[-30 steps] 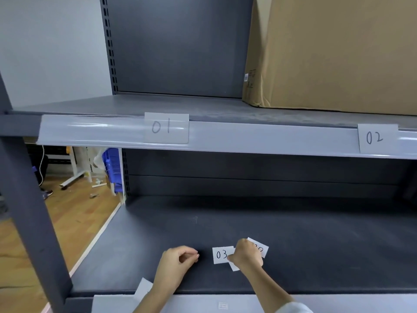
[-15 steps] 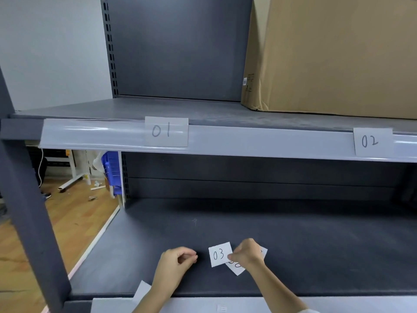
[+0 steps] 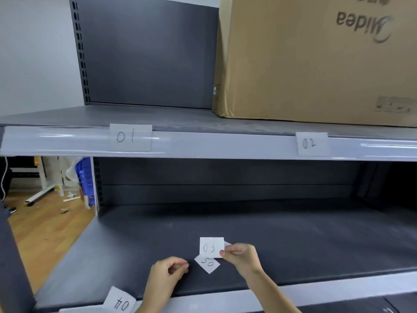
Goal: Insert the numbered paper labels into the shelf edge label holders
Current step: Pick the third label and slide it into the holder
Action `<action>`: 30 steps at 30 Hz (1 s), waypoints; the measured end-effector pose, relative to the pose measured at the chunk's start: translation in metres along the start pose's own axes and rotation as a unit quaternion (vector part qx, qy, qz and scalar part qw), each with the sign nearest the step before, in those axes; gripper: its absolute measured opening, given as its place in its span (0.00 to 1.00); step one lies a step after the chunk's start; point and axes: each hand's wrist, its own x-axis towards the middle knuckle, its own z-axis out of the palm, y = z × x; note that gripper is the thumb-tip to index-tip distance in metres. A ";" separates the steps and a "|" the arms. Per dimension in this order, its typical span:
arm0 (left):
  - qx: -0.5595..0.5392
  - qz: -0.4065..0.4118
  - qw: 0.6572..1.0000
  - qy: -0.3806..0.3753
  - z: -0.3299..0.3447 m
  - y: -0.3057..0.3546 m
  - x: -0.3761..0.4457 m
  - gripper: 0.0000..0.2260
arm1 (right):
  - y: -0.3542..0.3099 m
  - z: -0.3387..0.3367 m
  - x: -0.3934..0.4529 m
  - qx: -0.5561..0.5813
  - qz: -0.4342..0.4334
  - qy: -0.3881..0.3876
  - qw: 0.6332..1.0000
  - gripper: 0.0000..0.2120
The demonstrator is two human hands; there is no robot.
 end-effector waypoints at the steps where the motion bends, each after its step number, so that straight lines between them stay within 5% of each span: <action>1: 0.003 -0.001 1.000 -0.005 0.006 0.006 -0.006 0.17 | 0.002 -0.010 -0.005 0.006 0.000 -0.003 1.000 0.06; 6: 0.015 0.022 1.000 -0.004 0.047 0.042 -0.040 0.25 | 0.008 -0.075 -0.034 0.018 -0.032 0.006 0.999 0.08; 19: 0.072 0.063 0.995 -0.001 0.192 0.165 -0.152 0.18 | 0.033 -0.341 -0.131 -0.015 -0.087 0.039 0.995 0.10; 30: 0.050 0.128 0.990 -0.027 0.227 0.238 -0.168 0.22 | -0.004 -0.413 -0.168 -0.030 -0.110 0.080 0.990 0.06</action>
